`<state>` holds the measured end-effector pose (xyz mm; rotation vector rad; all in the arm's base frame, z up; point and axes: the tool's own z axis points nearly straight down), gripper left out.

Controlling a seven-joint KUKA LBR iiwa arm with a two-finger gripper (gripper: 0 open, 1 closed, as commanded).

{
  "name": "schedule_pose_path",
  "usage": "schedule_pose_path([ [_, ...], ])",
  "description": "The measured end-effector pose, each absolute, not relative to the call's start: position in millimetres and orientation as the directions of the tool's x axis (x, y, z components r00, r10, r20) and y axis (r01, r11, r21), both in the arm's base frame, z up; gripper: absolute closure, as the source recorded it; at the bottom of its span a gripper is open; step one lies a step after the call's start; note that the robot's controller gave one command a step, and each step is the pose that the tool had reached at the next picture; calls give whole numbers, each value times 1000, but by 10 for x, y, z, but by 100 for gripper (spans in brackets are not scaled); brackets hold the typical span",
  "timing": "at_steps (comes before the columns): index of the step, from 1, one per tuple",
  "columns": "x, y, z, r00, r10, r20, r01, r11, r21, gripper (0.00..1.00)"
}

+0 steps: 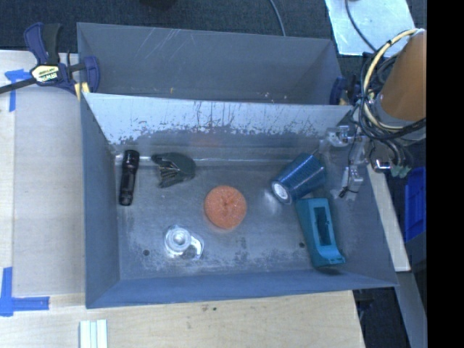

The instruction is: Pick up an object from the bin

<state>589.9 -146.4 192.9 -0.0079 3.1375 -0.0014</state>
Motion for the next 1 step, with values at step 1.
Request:
schedule_pose_path([
  [1, 5899, -1463, 1929, -1000, -5, -4, -5, 1000, -1, 0],
])
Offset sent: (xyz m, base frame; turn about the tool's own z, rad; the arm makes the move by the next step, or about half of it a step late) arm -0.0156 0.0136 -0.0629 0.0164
